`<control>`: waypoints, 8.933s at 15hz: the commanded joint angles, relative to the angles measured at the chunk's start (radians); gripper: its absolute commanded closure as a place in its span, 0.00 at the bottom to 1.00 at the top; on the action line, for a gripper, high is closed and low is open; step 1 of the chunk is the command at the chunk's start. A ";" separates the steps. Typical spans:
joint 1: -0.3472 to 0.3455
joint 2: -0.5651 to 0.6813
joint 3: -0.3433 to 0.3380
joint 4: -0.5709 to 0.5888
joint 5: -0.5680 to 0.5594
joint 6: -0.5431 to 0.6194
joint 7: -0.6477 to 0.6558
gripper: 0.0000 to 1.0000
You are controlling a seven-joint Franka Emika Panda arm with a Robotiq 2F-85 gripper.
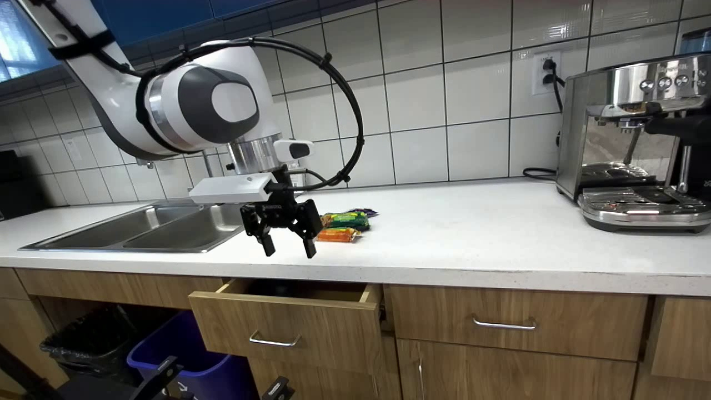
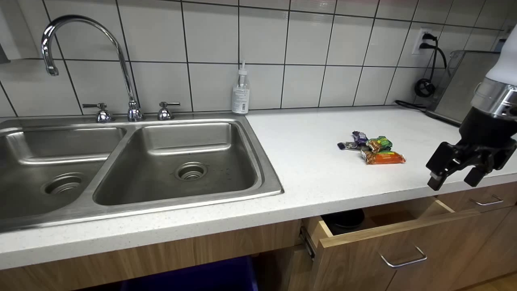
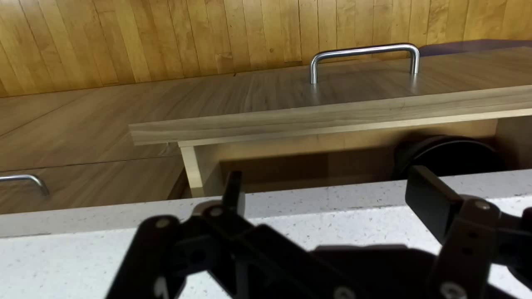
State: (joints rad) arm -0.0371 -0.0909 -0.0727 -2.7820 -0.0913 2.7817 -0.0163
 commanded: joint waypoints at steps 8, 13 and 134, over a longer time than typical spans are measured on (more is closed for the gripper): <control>0.004 0.143 0.020 0.022 -0.011 0.115 0.032 0.00; 0.014 0.211 0.011 0.053 -0.019 0.167 0.049 0.00; 0.069 0.123 -0.013 -0.004 0.138 -0.012 0.099 0.00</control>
State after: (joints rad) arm 0.0678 0.1373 -0.1216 -2.7705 0.0150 2.8150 0.0685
